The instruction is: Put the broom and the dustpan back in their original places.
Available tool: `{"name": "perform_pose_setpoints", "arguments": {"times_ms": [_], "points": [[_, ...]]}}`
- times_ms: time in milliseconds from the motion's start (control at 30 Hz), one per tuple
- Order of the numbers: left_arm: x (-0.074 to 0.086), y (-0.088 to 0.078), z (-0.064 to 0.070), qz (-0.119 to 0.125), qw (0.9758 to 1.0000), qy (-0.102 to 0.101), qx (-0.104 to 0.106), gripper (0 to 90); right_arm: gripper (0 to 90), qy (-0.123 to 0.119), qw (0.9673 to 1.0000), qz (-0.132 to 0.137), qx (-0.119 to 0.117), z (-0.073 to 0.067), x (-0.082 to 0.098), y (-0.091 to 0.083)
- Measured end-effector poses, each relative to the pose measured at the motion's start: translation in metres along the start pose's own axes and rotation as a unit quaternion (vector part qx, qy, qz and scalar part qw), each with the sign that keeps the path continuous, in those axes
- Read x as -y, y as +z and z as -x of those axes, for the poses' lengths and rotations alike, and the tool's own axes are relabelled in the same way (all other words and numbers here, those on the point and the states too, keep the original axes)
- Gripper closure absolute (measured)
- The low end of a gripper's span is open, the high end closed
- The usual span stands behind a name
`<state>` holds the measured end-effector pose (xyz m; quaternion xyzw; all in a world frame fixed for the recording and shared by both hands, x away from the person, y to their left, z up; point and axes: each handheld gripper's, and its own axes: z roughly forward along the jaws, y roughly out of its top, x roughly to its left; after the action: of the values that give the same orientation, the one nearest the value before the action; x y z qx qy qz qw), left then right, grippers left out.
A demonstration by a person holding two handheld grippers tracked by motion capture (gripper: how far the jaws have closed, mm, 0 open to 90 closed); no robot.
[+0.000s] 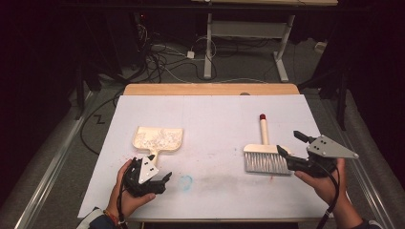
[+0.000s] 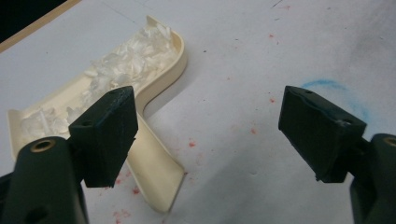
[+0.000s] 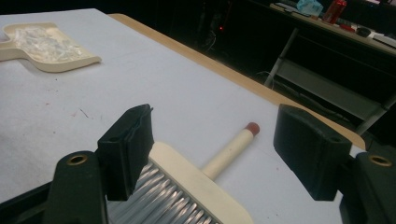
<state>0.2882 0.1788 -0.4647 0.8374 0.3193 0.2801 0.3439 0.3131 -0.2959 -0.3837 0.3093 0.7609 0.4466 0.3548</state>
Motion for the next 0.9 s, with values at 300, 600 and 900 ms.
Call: {"name": "perform_pose_setpoints", "arguments": {"times_ms": [300, 600, 900], "points": [[0.000, 0.001, 0.002, -0.006, 1.0000, 0.001, 0.004, 18.4, 28.1, -0.004, 0.9999, 0.002, -0.010, -0.002, 0.008, -0.009], [0.000, 0.002, 0.003, -0.007, 0.9999, 0.006, 0.006, 18.4, 27.0, -0.010, 0.9999, -0.003, -0.010, -0.006, 0.018, -0.013], [0.000, 0.003, 0.004, -0.007, 0.9999, 0.007, 0.009, 18.4, 25.6, -0.012, 0.9999, -0.009, -0.005, -0.011, 0.038, -0.014]]}}
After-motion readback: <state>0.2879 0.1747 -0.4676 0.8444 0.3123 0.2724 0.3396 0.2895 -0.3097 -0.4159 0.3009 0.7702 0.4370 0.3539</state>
